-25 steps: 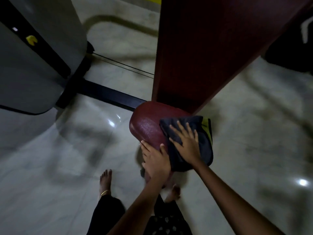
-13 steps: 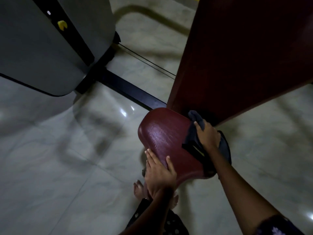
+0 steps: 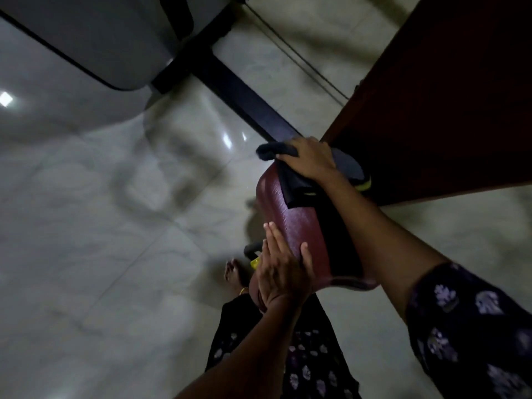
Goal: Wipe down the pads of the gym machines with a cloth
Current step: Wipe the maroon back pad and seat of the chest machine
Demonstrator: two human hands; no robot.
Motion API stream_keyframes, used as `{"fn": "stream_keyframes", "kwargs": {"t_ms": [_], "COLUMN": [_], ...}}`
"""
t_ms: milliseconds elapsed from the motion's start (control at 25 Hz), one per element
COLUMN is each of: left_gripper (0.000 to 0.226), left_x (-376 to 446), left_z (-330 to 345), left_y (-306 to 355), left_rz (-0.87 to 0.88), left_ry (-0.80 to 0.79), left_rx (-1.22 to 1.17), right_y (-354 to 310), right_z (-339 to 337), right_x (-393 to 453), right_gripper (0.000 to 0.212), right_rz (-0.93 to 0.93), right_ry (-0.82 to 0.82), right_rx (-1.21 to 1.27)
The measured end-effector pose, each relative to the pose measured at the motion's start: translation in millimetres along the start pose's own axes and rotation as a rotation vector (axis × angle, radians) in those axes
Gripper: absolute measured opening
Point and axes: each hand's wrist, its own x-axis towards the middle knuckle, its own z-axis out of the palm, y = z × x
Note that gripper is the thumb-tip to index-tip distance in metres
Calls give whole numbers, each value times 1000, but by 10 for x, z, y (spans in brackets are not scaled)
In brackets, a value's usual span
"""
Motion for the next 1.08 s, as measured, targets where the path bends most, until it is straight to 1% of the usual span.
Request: {"fn": "stream_keyframes", "kwargs": {"t_ms": [40,120,200,280,320,360,400,440,480,560,600,640,680,720,800,840,960,1080], "left_gripper": [70,71,72,70,69,70,71,72,73,73,72,72,72,72,73,75,77,74], "left_x": [-3,-18,-29,-34,-34,-34,-24,-9,-2,-4,-8,-8,-7,-5,-4,-4,-1,-10], "left_z": [3,11,12,21,24,24,24,21,17,2,-3,1,5,6,12,18,30,47], "left_y": [0,-6,-19,-23,-23,-27,-27,-25,-26,-25,-21,-24,-32,-40,-45,-39,-29,-40], "left_rz": [-3,-20,-29,-16,-13,-19,-28,-37,-43,-41,-36,-33,-32,-29,-18,-20,-34,-1], "left_ry": [2,7,29,56,72,86,98,112,126,136,136,139,140,141,139,128,105,127], "left_rx": [3,-4,2,21,26,35,41,43,42,41,47,57,65,68,58,42,14,6], "right_y": [-124,-307,-374,-368,-349,-356,-391,-432,-468,-381,-258,-123,-3,84,159,179,285,414], "right_z": [-8,2,79,158,154,134,99,69,32,-47,-69,-77,-63,-28,61,93,168,263], "right_x": [70,59,-130,-385,-424,-388,-302,-181,-53,167,226,233,197,148,35,-23,-193,-468], "right_gripper": [39,36,42,50,53,56,56,54,49,40,40,42,43,43,45,48,64,63], "right_rz": [-93,-274,-509,-810,-903,-935,-914,-853,-750,-450,-293,-171,-95,-65,-86,-102,-140,-103], "right_ry": [-48,-151,-183,-230,-285,-344,-376,-367,-342,-290,-271,-242,-185,-106,54,103,181,281], "right_rx": [-79,-157,-230,-328,-369,-402,-405,-376,-327,-165,-48,64,141,170,161,141,78,67]}}
